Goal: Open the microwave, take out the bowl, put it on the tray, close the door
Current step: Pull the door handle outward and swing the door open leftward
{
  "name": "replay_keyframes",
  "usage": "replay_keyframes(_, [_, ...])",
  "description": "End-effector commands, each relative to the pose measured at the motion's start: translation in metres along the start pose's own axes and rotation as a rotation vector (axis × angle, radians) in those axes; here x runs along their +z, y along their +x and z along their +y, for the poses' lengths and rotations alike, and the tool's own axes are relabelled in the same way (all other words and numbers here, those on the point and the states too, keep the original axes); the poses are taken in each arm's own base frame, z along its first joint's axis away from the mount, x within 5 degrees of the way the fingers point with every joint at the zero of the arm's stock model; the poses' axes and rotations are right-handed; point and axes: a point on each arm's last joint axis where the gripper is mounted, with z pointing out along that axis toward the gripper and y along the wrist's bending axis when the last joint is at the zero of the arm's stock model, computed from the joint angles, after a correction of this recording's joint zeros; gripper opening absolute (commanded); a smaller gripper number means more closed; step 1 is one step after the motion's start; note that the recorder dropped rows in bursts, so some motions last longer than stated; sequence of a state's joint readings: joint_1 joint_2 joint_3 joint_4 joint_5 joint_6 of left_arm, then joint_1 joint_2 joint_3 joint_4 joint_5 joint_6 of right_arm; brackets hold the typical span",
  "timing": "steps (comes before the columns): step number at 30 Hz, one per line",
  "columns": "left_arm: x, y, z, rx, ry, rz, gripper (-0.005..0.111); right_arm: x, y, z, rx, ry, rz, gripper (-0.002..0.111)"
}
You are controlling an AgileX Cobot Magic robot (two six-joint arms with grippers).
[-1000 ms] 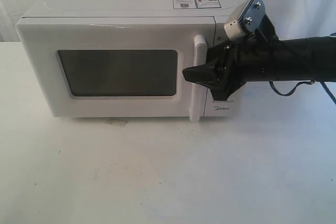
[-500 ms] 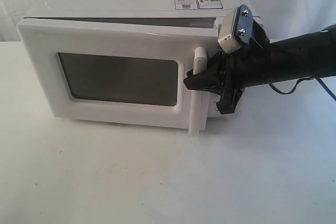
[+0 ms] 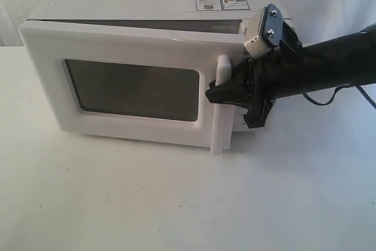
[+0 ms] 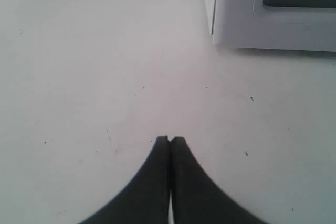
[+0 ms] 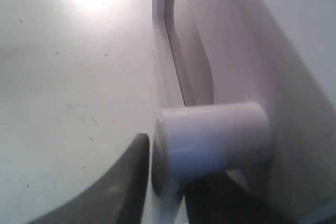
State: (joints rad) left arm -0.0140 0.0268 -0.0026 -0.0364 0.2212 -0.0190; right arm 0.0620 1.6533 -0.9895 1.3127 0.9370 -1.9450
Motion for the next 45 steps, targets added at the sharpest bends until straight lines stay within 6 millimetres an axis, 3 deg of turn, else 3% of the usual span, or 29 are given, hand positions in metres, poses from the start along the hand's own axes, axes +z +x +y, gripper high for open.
replay_keyframes(1, [0.000,0.001,0.000,-0.011,0.001,-0.001,0.000,-0.005,0.012,0.007,0.109,-0.009,0.130,0.046])
replay_keyframes(4, [0.000,0.001,0.000,-0.011,0.001,-0.001,0.000,-0.014,0.009,0.013,0.138,-0.008,0.194,0.058])
replay_keyframes(10, [0.000,0.001,0.000,-0.011,0.001,-0.001,0.000,-0.032,0.001,0.024,0.171,0.038,0.279,0.058])
replay_keyframes(13, [0.000,0.001,0.000,-0.011,0.001,-0.001,0.000,-0.039,-0.005,0.015,0.132,0.177,0.259,0.056])
replay_keyframes(16, [0.000,0.001,0.000,-0.011,0.001,-0.001,0.000,-0.045,-0.009,0.004,0.163,0.344,0.227,0.045])
replay_keyframes(23, [0.000,0.001,0.000,-0.011,0.001,-0.001,0.000,-0.050,-0.011,-0.009,0.201,0.505,0.181,0.000])
replay_keyframes(25, [0.000,0.001,0.000,-0.011,0.001,-0.001,0.000,-0.050,-0.013,-0.011,0.232,0.519,0.148,0.000])
replay_keyframes(38, [0.000,0.001,0.000,-0.011,0.001,-0.001,0.000,-0.037,-0.031,0.006,0.177,0.333,0.014,0.000])
replay_keyframes(42, [0.000,0.001,0.000,-0.011,0.001,-0.001,0.000,-0.035,-0.029,0.019,0.133,0.201,0.059,0.000])
replay_keyframes(45, [0.000,0.001,0.000,-0.011,0.001,-0.001,0.000,-0.043,-0.022,0.028,0.121,0.173,0.194,0.000])
